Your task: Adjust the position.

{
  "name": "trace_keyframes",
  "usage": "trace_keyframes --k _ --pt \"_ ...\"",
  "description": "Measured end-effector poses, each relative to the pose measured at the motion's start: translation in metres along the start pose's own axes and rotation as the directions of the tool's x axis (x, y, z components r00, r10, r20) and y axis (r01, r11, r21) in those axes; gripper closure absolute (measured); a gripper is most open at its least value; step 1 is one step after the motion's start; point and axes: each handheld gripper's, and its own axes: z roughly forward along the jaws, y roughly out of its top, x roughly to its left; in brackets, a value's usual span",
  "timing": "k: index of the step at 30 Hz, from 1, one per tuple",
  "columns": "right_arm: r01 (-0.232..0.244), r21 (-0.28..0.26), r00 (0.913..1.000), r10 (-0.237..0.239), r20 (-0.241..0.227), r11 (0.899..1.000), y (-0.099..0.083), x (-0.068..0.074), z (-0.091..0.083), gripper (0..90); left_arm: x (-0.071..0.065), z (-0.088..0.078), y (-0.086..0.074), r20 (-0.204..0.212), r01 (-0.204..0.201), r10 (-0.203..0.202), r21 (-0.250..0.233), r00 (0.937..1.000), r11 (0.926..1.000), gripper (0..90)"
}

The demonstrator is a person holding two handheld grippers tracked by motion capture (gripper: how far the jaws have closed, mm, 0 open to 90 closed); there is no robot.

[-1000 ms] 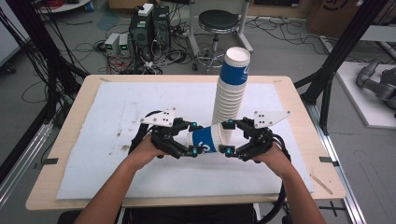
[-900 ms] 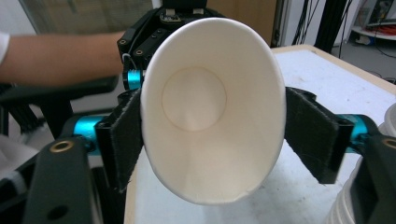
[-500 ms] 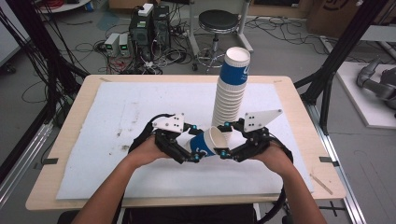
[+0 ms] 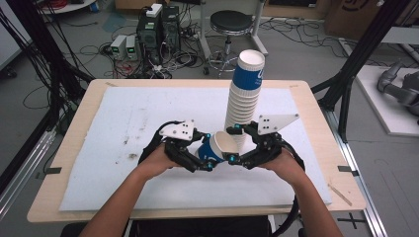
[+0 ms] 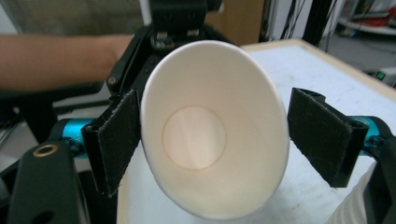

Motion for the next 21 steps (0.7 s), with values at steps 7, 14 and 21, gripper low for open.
trace_keyframes --k 7,14,21 --pt "-0.025 -0.108 0.9992 0.028 0.028 0.994 0.001 -0.003 -0.014 19.1 0.003 -0.007 -0.006 -0.022 0.036 -0.039 -0.104 0.999 0.9939 27.8" --pt "-0.071 -0.084 0.9973 0.07 -0.023 0.994 -0.007 -0.006 -0.004 17.5 0.001 -0.004 -0.005 -0.004 0.007 -0.007 -0.116 1.0 0.9932 27.5" --pt "-0.031 -0.046 0.9987 0.029 -0.042 0.998 -0.005 -0.006 0.003 23.9 0.0 -0.002 -0.005 0.003 -0.001 0.001 -0.097 1.0 0.9953 28.4"
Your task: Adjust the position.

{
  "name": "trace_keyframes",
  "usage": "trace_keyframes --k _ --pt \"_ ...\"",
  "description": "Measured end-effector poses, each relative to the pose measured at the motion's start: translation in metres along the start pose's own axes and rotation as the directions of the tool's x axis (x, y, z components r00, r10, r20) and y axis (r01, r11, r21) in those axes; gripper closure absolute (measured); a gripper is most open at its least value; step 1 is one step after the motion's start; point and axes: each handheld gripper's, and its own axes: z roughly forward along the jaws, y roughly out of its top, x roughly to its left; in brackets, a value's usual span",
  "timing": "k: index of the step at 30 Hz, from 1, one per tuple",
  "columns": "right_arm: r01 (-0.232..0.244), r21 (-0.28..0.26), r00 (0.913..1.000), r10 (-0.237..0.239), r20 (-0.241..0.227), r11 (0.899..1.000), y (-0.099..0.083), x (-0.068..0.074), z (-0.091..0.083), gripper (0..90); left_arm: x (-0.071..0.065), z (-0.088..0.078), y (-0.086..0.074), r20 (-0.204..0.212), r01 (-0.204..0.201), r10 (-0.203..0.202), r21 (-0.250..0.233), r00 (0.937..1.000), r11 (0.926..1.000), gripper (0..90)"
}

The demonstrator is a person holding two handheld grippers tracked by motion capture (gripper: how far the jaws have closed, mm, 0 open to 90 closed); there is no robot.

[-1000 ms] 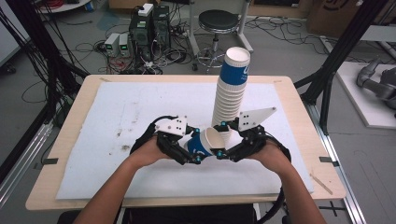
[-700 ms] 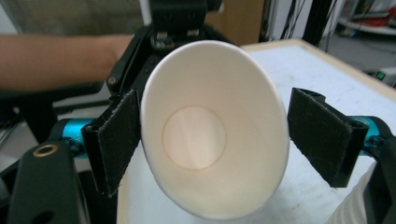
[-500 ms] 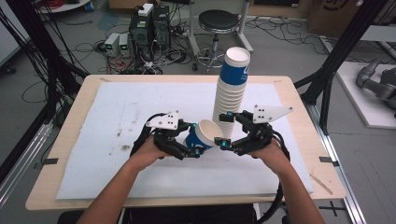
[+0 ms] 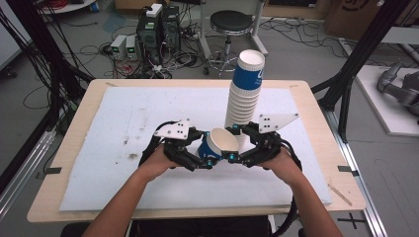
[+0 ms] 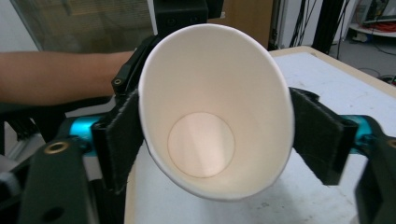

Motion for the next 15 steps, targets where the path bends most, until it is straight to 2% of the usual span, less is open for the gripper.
trace_keyframes --k 2,4,7,11,15 --pt "0.018 0.027 0.9998 -0.018 0.003 0.999 0.001 -0.0005 -0.0005 25.4 -0.0009 0.0012 0.0009 -0.014 0.001 0.0 0.021 0.9999 0.9998 27.7" --pt "0.018 0.04 0.9998 -0.018 0.01 0.999 0.0016 -0.0004 -0.0003 25.4 -0.0028 0.0028 0.0034 -0.045 -0.012 0.015 0.061 0.9989 0.9981 27.2" --pt "0.057 0.093 0.9972 -0.061 0.043 0.994 0.0041 0.0 0.0018 25.4 -0.0039 0.0038 0.0073 -0.068 -0.024 0.031 0.102 0.9972 0.9945 22.3" --pt "0.066 0.143 0.9965 -0.072 0.042 0.988 0.0058 0.0019 0.0048 25.2 -0.0041 0.0055 0.0096 -0.063 -0.043 0.052 0.136 0.9966 0.9897 22.1" --pt "0.07 0.163 0.9967 -0.076 0.029 0.984 0.0054 0.002 0.0082 24.8 -0.0028 0.0077 0.0088 -0.052 -0.041 0.049 0.14 0.9974 0.9893 22.8"
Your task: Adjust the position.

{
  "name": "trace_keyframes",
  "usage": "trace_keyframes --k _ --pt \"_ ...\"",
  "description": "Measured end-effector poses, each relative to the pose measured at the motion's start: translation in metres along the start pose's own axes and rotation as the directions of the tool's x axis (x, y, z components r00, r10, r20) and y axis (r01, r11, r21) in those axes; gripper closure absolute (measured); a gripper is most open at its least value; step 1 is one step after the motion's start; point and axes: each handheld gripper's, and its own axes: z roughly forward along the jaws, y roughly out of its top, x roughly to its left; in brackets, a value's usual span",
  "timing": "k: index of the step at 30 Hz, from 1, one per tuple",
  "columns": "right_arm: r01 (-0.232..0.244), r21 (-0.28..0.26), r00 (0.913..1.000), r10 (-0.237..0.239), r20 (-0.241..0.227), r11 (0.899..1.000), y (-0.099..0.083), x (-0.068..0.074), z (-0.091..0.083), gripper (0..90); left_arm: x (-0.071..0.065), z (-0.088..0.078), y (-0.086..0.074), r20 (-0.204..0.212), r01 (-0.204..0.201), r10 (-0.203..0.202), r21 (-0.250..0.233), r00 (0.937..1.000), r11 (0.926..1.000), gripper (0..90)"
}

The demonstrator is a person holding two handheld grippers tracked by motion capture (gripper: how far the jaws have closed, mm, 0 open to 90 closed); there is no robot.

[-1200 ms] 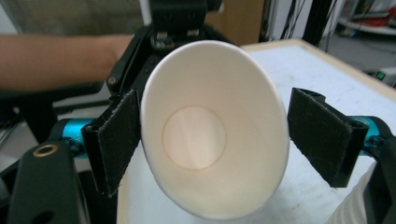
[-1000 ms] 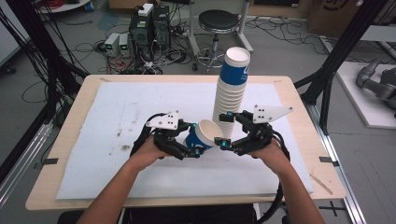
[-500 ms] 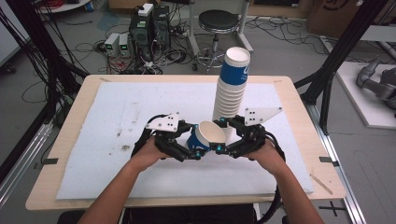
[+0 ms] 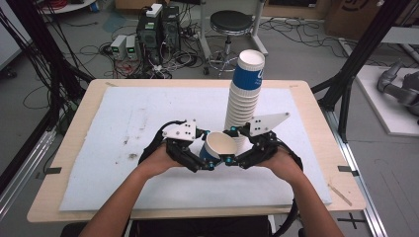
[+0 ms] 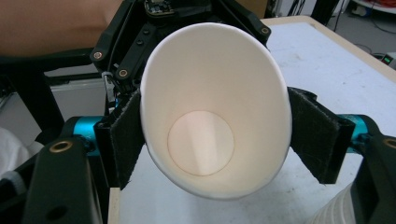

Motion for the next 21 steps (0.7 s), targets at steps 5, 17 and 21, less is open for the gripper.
trace_keyframes --k 5,17,21 --pt "0.012 0.024 0.9999 -0.011 -0.012 1.0 0.0 0.0 0.003 23.2 0.0 0.002 -0.001 0.026 -0.016 0.015 0.019 0.9996 0.9997 25.7" --pt "-0.03 -0.211 0.9973 0.043 0.059 0.977 -0.001 0.002 -0.019 19.1 0.006 -0.013 -0.014 -0.052 0.078 -0.087 -0.162 0.9948 0.9837 27.8" --pt "-0.016 -0.198 0.9904 0.043 0.132 0.98 -0.008 0.002 -0.03 19.1 0.008 -0.021 -0.023 -0.134 0.095 -0.127 -0.221 0.9829 0.9707 27.7"
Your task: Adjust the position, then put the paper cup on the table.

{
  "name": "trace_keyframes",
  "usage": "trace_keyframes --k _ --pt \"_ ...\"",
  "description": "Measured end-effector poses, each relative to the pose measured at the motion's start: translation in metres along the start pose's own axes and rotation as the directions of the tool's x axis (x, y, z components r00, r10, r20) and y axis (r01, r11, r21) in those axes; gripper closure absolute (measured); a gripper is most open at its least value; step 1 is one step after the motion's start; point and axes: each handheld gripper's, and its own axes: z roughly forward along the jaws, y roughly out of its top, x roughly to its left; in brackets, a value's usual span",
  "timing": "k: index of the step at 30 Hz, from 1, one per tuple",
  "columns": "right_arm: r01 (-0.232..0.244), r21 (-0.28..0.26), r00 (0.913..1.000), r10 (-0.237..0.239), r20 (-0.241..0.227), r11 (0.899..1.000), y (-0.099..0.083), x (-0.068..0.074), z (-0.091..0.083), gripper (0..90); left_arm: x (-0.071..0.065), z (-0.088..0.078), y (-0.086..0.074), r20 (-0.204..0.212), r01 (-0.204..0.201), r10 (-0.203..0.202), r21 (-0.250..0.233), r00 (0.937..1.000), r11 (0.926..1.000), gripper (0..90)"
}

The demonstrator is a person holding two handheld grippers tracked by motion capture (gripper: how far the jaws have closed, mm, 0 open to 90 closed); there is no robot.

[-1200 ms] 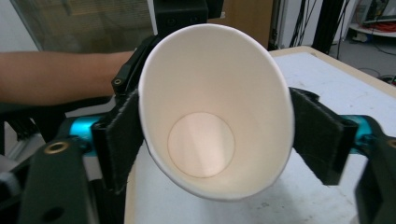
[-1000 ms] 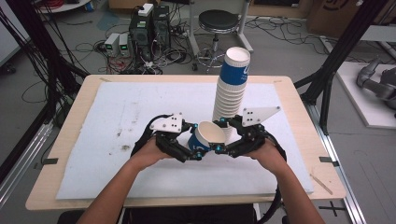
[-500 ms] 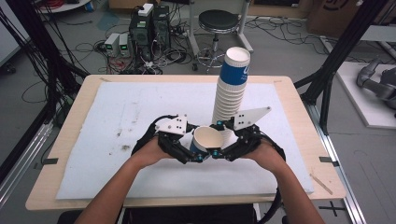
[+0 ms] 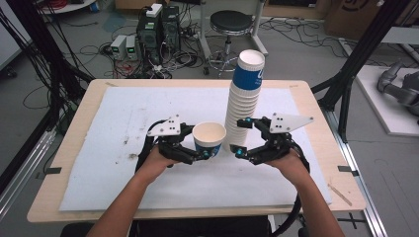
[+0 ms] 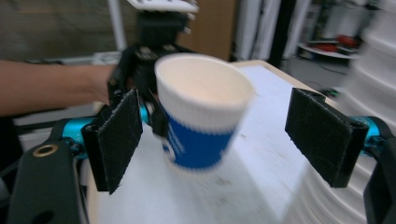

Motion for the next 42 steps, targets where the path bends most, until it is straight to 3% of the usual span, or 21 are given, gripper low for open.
trace_keyframes --k 3,6,9,13,15,26,34,38,42 --pt "-0.004 0.027 0.9981 0.002 0.061 1.0 -0.008 -0.003 -0.01 19.1 0.002 -0.008 -0.001 -0.059 0.003 -0.004 -0.028 0.9982 0.9996 27.5" --pt "-0.011 0.044 0.9942 0.006 0.108 0.999 -0.018 -0.006 -0.022 19.1 0.005 -0.019 0.001 -0.131 0.003 -0.01 -0.051 0.9914 0.9987 26.8" --pt "-0.003 0.078 0.985 -0.01 0.172 0.997 -0.027 -0.009 -0.032 19.1 0.009 -0.029 0.002 -0.183 0.004 -0.016 -0.065 0.9831 0.9979 26.6" --pt "-0.032 0.07 0.9716 0.014 0.236 0.997 -0.036 -0.015 -0.041 19.1 0.014 -0.037 0.002 -0.216 0.003 -0.019 -0.073 0.9763 0.9973 26.6" --pt "-0.051 0.074 0.9686 0.031 0.247 0.996 -0.039 -0.016 -0.043 19.1 0.014 -0.04 0.003 -0.224 -0.003 -0.014 -0.076 0.9745 0.9971 26.7" --pt "-0.058 0.07 0.9605 0.036 0.276 0.996 -0.044 -0.017 -0.052 19.2 0.02 -0.046 0.004 -0.274 -0.017 -0.008 -0.088 0.9616 0.996 26.7" --pt "-0.086 0.068 0.9545 0.063 0.292 0.994 -0.05 -0.022 -0.055 19.2 0.044 -0.051 -0.006 -0.337 -0.012 -0.028 -0.115 0.9412 0.9933 27.3" --pt "-0.09 0.063 0.9507 0.067 0.303 0.994 -0.051 -0.024 -0.057 19.2 0.057 -0.052 -0.014 -0.373 -0.006 -0.035 -0.109 0.9271 0.9941 27.3" --pt "-0.086 0.06 0.95 0.064 0.306 0.994 -0.052 -0.023 -0.057 19.1 0.069 -0.059 -0.021 -0.395 -0.002 -0.033 -0.088 0.9179 0.9961 27.1"
